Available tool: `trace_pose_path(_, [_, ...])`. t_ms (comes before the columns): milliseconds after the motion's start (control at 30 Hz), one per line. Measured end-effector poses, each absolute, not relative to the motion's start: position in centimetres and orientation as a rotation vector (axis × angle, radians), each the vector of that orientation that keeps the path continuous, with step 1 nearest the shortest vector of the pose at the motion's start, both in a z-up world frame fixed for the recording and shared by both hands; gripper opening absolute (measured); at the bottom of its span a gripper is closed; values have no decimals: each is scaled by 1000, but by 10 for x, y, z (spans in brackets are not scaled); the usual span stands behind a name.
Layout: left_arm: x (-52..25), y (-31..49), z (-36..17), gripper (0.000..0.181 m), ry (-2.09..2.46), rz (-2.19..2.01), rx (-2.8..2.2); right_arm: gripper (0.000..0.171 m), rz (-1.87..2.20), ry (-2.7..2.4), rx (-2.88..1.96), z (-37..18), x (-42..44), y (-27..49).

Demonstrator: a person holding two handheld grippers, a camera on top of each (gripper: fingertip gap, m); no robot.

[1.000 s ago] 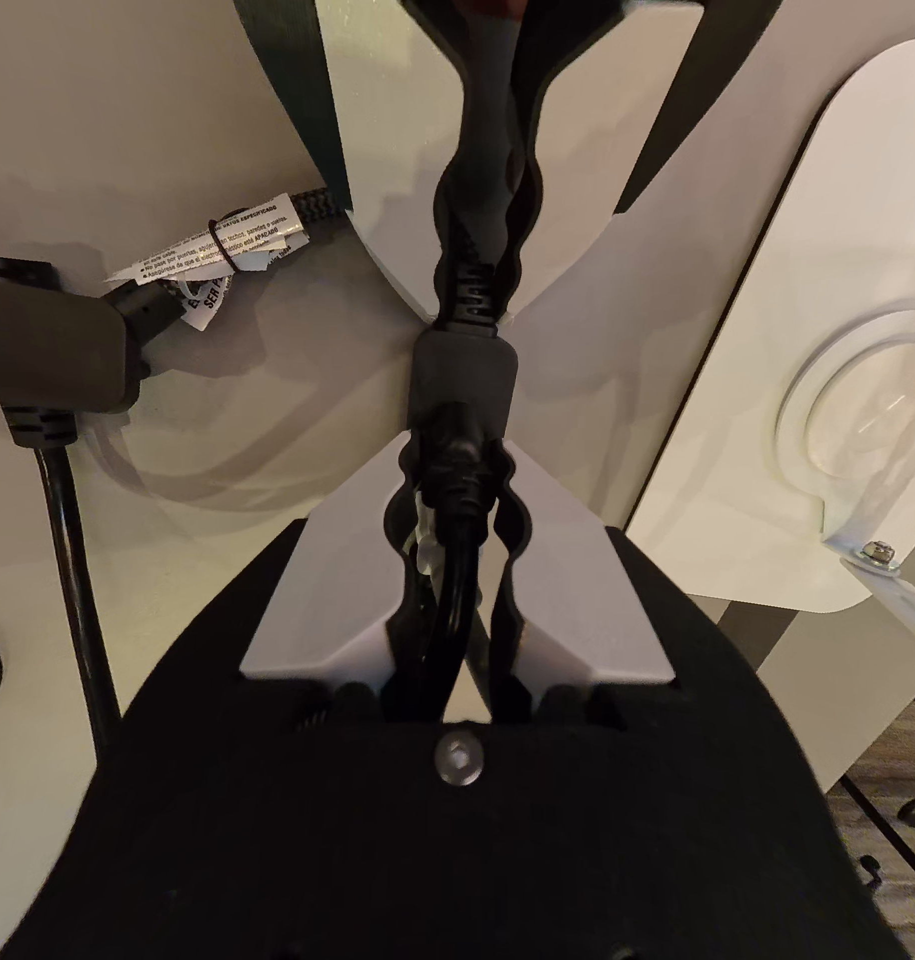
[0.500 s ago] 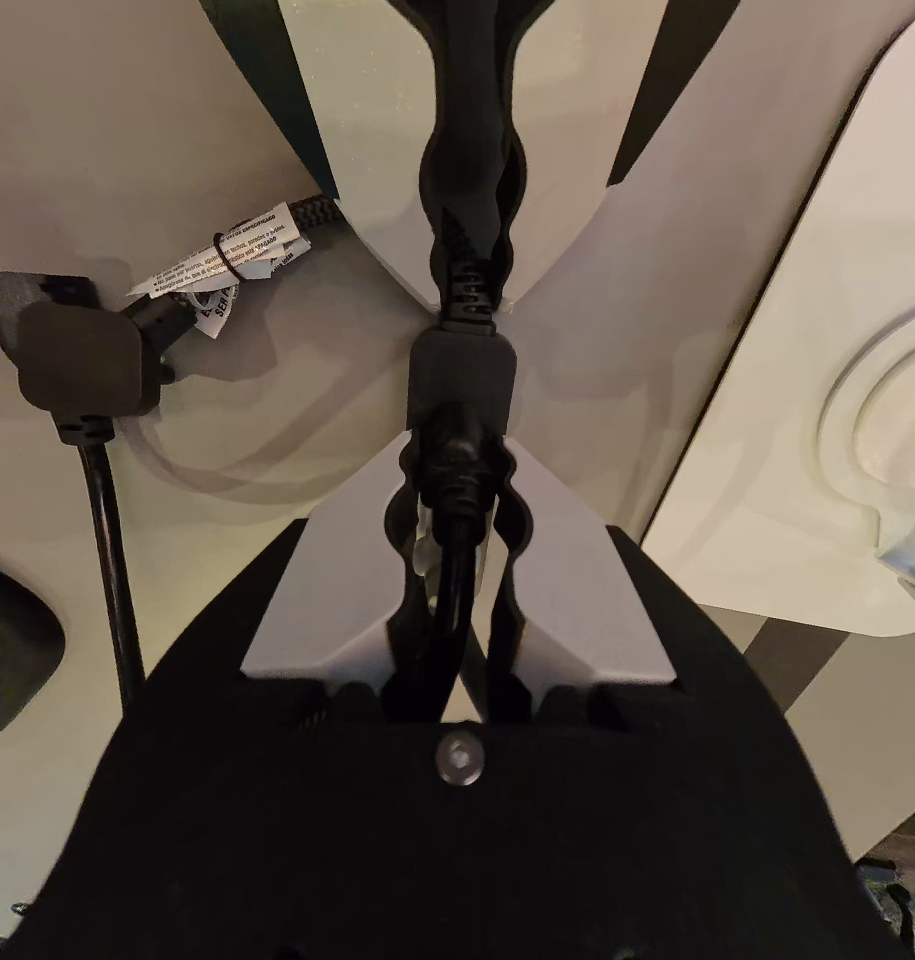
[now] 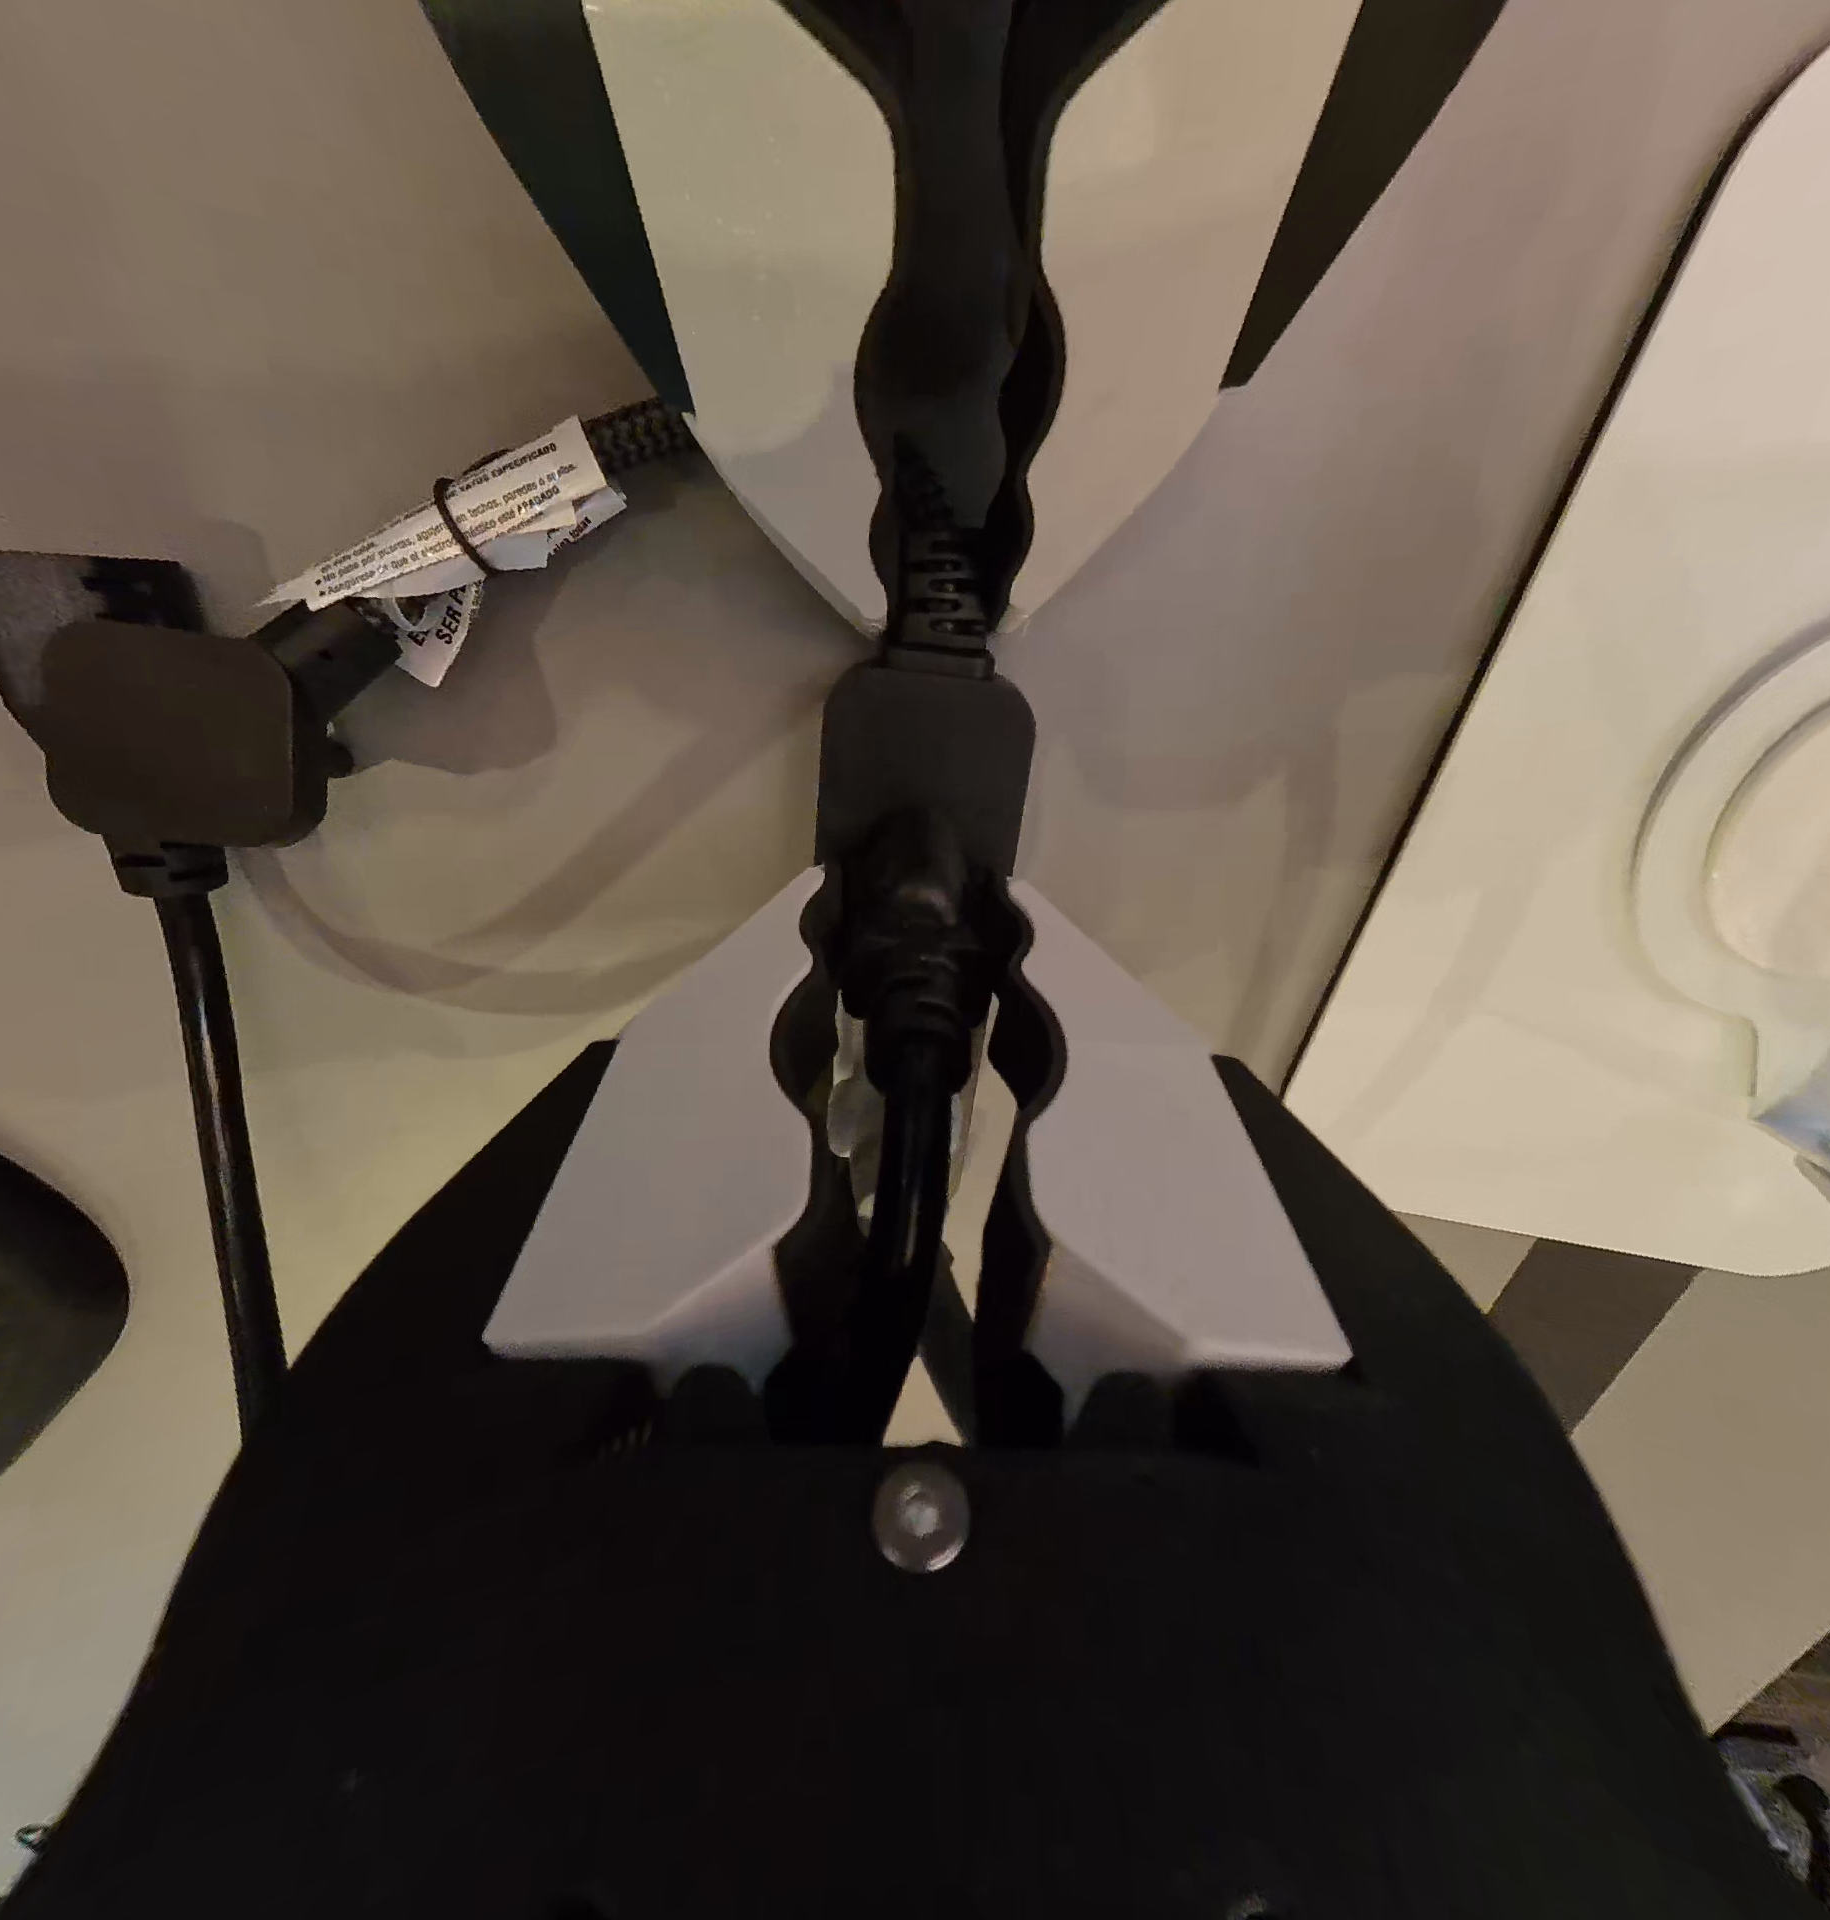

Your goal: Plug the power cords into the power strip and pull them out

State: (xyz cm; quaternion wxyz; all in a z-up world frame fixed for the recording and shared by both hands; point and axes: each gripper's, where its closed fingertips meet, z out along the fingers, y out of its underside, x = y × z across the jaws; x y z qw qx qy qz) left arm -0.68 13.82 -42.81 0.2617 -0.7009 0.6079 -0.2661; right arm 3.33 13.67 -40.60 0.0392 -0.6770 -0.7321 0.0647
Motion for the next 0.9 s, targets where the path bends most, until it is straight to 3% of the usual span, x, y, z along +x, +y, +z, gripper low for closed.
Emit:
trace_pose_path(267, [-6,137,-428,16,1659,-727,-1889,31,133,-2197,-2086,-405,35,140])
trace_pose_path(900, [-6,138,-428,16,1662,-719,-1888,22,93,-2213,-2082,-396,37,137])
